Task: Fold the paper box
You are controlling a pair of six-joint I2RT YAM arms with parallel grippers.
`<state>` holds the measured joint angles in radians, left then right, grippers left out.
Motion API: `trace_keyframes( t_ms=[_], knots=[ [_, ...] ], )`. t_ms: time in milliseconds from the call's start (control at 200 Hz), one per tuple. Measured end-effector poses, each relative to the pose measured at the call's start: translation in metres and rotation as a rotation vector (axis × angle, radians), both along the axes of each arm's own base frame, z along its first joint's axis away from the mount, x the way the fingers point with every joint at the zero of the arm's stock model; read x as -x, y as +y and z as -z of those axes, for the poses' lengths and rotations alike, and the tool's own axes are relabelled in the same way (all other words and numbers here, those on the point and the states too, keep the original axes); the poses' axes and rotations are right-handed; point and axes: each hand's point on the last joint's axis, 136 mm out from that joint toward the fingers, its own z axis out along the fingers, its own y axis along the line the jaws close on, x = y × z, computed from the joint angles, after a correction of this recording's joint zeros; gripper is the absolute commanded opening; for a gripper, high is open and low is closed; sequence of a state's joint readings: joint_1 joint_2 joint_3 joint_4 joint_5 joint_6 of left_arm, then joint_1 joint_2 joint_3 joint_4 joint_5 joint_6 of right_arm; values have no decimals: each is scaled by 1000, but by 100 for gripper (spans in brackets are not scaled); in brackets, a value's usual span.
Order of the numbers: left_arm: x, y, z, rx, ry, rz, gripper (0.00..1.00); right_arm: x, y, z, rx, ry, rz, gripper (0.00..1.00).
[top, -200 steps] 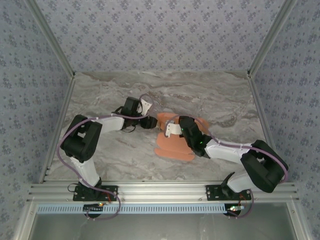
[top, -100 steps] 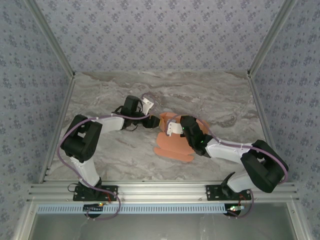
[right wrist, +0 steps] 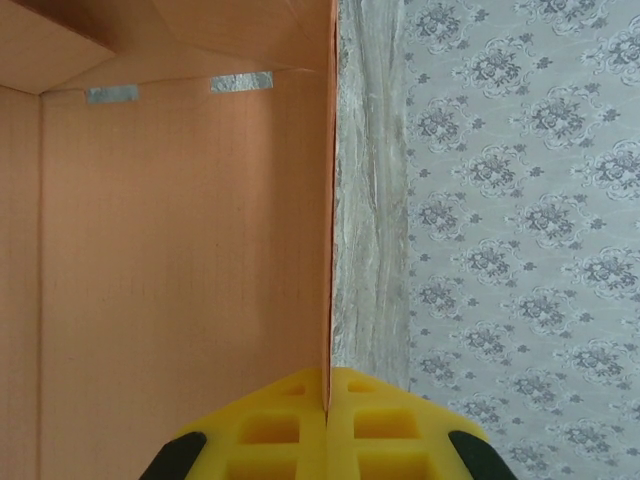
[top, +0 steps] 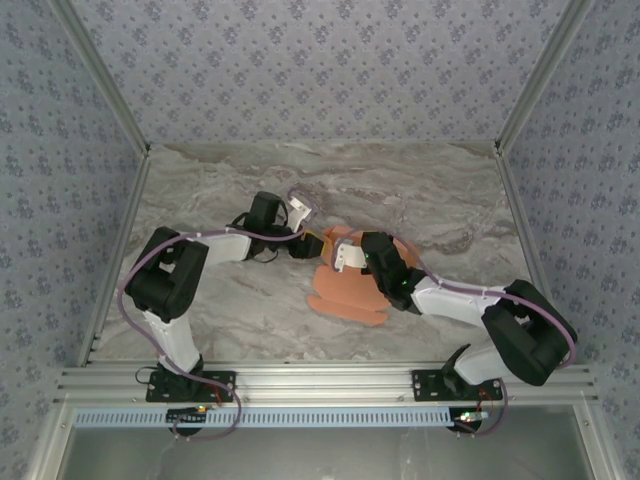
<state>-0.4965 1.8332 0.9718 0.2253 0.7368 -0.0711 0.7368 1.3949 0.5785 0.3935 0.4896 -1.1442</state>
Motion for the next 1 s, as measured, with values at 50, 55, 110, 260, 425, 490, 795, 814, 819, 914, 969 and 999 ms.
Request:
trace_keyframes(
  t_ms=[50, 55, 110, 260, 425, 490, 795, 814, 819, 914, 969, 999],
  knots=[
    [1, -1, 0, 5, -4, 4, 52, 0, 0, -1, -8, 4, -1, 1],
    [1, -1, 0, 5, -5, 5, 52, 0, 0, -1, -10, 4, -1, 1],
    [3, -2, 0, 10, -7, 10, 52, 1, 0, -2, -18, 8, -2, 1],
    [6, -3, 2, 18, -21, 17, 51, 2, -1, -2, -34, 15, 0, 0],
    [9, -7, 1, 30, -34, 24, 51, 2, 0, -2, -45, 24, 0, 0],
    [9, -10, -1, 38, -48, 29, 50, 2, 0, -2, -49, 28, 3, 0],
    [15, -20, -3, 62, -72, 39, 49, 1, -2, -1, -52, 33, 10, 0],
    [15, -20, -3, 63, -73, 36, 50, 1, -2, -1, -51, 33, 11, 0],
    [15, -20, -3, 63, -75, 36, 50, 1, -2, -1, -52, 33, 10, 0],
    [14, -18, -1, 65, -84, 22, 50, 1, -2, -1, -49, 34, 11, 0],
    [13, -18, 0, 66, -90, 14, 50, 1, -2, 0, -45, 33, 11, 0],
    [13, -17, 1, 65, -94, 10, 50, 1, -3, 1, -39, 34, 11, 0]
  ],
)
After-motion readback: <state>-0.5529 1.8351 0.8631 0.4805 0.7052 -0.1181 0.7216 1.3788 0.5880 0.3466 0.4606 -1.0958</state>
